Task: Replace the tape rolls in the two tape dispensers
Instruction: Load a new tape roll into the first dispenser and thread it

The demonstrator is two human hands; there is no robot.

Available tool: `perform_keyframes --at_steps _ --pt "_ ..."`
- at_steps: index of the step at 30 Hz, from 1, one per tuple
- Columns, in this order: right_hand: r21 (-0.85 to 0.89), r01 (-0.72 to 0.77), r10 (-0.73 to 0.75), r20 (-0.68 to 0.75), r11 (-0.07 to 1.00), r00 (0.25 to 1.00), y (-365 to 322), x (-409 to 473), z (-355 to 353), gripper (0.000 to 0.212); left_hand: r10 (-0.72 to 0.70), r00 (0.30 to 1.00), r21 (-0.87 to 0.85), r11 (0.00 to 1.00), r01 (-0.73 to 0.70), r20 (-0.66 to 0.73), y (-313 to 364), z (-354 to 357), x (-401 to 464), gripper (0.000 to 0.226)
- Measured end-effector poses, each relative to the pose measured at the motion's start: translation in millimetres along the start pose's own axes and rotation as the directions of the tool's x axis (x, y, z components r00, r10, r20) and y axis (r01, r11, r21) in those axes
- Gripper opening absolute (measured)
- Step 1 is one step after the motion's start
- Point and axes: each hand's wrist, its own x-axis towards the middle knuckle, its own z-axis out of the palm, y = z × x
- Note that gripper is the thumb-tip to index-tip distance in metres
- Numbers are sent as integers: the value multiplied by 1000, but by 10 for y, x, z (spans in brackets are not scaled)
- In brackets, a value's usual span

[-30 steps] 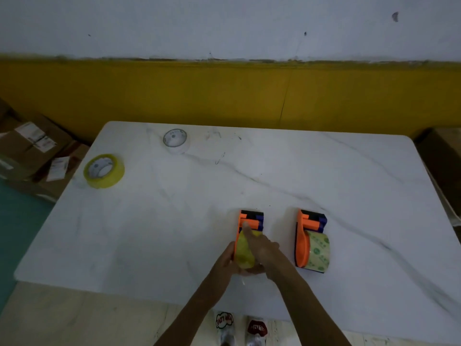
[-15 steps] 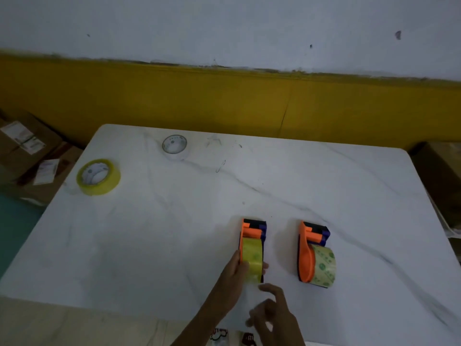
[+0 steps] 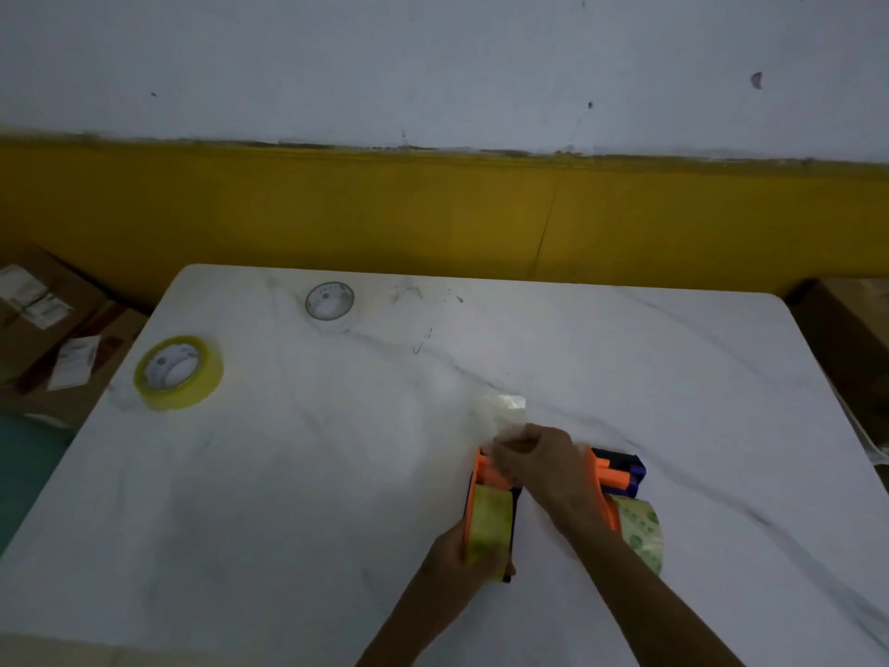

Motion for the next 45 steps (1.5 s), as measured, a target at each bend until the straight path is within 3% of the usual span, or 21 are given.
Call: perform_keyframes --at_steps 2,6,9,14,16,19,22,25,27,29,31,33,35,39,41,45 --pt "-164 6 -23 -98 986 995 29 269 67 29 74 997 15 997 -73 -34 -16 -19 -67 23" --pt "-190 -40 22 -94 981 995 107 702 46 34 115 993 -2 993 -115 -25 43 -50 -102 13" --pt "-144 -64 71 42 988 997 168 823 17 42 134 991 -55 989 -134 5 114 -101 -232 17" --pt "123 -258 224 239 958 945 354 792 78 34 273 961 -56 961 -271 39 269 -270 -441 31" --pt "253 -371 251 404 893 880 399 683 141 22 326 944 -57 945 -322 60 361 -324 -493 36" --pt "467 -448 152 543 762 826 376 400 234 32 356 930 -76 934 -349 92 460 -380 -543 43" --pt "655 -483 160 489 581 857 407 185 383 37 370 923 -92 928 -362 108 454 -351 -587 46" --pt "754 -452 235 386 477 892 551 75 554 29 370 926 -86 928 -363 72 342 -322 -590 38" --pt "796 -487 226 432 359 873 631 -32 669 45 368 929 -51 929 -365 42 226 -340 -527 37" --pt "807 -469 215 417 358 883 656 -167 715 52 343 939 -32 939 -343 0 116 -365 -441 42" --pt "734 -334 224 249 591 942 668 -290 743 35 316 949 -1 949 -316 -21 20 -370 -359 49" --pt "515 -238 221 96 823 971 680 -373 771 21 300 954 55 953 -299 -18 -65 -364 -290 50" --pt "309 -197 192 45 930 980 720 -373 799 21 295 955 91 951 -294 -1 -120 -356 -240 51" --pt "-108 -156 160 32 982 987 646 -274 696 17 266 964 108 959 -263 -18 -158 -366 -171 49" --pt "-295 -84 75 -42 952 996 592 -225 622 15 254 967 138 958 -252 -3 -142 -336 -177 42" --pt "-591 0 -61 -84 807 995 547 -276 475 27 228 972 178 960 -215 -53 -155 -306 -148 53"
